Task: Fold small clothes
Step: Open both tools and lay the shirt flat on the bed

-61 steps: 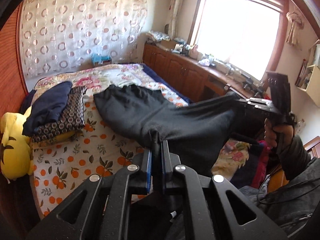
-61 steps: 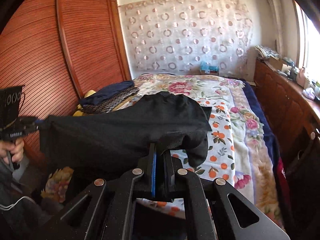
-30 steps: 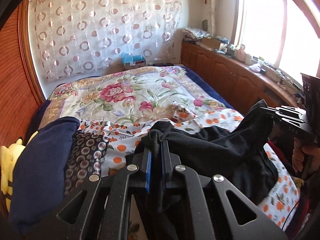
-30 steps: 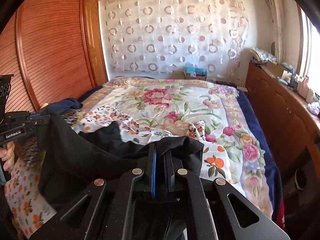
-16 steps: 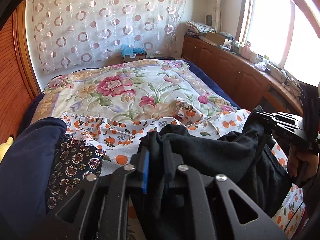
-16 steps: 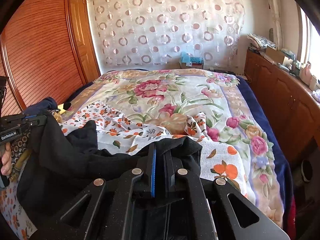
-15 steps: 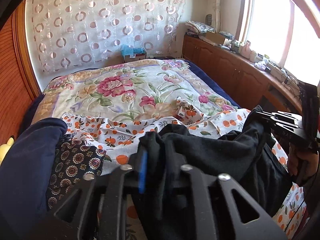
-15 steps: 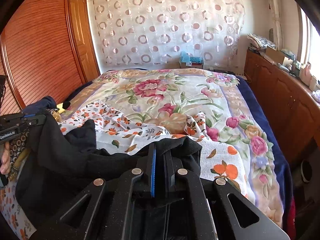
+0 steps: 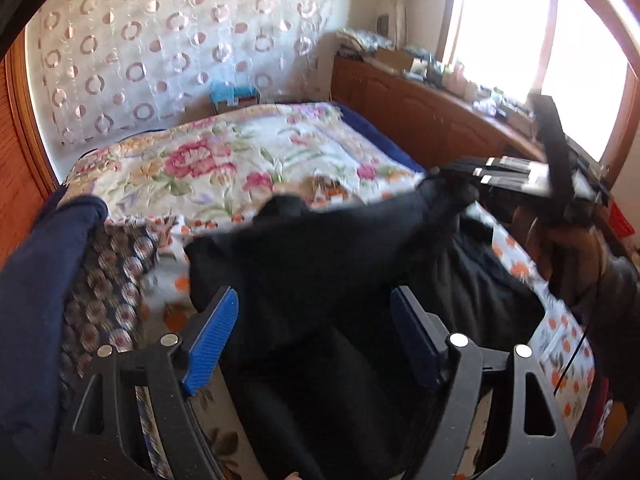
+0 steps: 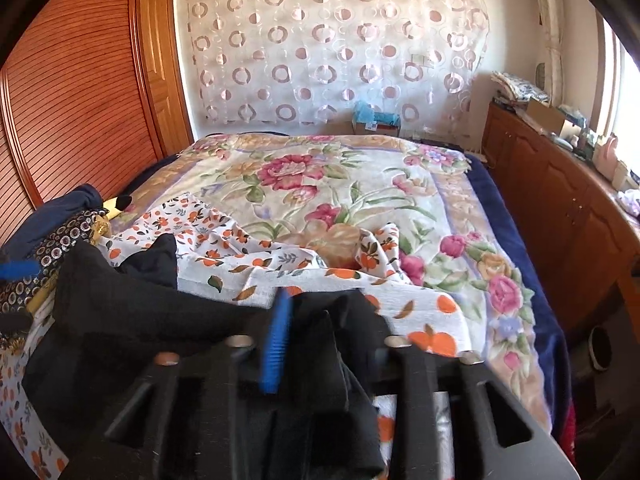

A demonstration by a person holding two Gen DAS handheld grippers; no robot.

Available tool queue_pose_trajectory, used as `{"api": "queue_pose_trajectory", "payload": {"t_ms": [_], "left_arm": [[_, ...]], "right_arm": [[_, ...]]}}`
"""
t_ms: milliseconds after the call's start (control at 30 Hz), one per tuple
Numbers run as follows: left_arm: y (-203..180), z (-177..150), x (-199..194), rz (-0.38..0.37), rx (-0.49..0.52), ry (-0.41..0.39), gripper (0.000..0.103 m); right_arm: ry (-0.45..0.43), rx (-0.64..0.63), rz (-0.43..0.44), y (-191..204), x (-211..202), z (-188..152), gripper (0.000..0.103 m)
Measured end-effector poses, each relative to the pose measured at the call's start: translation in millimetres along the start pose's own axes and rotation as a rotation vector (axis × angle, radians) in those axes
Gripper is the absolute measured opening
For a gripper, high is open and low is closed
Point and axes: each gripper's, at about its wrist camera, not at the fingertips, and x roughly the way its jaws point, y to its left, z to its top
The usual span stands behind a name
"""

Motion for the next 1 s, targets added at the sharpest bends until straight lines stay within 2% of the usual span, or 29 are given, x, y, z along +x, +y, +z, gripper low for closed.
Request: {"api": "queue_pose_trajectory", "payload": {"t_ms": [33,133,200,267,400,567,667,800,900,1000], "left_arm": [[-2.7,-2.3,2.0,0.010,0.006,0.004,0.079],[-4.2,-5.1,13.4,0.043,0.005,0.024,0.079],[-4.5,-3.8,24.0,0.058,0.009,0.047,0.079],[-8.6,-3.0,34.9,0.091,0.035,0.067,0.079],[-7.3,3.5,56.3,0.146,0.075,0.103,0.079],[4.2,28.1,74.3,0.184,0.066,0.108,0.079],[12.6,47.6,76.7,0.191,0.042,0.081,0.079],[23.7,70.3,76.7,0.247,0.014,0.023,0.079],[27.5,77.6,71.3,0.272,-0.001,-0.016,0.079],[24.9,74.5,60.6,0.242,-0.007,-0.041,0.079]], "right_arm": [[-0.006,-0.003,0.012,0.2,-5.1,-2.5,0.047],[0.006,-0.031,0.120,9.6,-17.7,-13.7,0.047],[0.055,-0.075,0.195,22.5,-19.2,-23.5,0.047],[0.091,-0.117,0.234,33.7,-17.4,-31.2,0.047],[0.135,-0.266,0.180,55.0,-0.6,-42.3,0.047],[0.136,-0.326,0.086,51.2,26.3,-24.5,0.047],[0.123,-0.296,0.057,42.7,39.0,-1.7,0.047],[0.108,-0.230,0.000,26.2,58.9,22.8,0.047],[0.131,-0.148,-0.010,21.3,72.9,25.9,0.047],[0.110,-0.136,-0.023,29.0,65.1,20.2,0.047]]}}
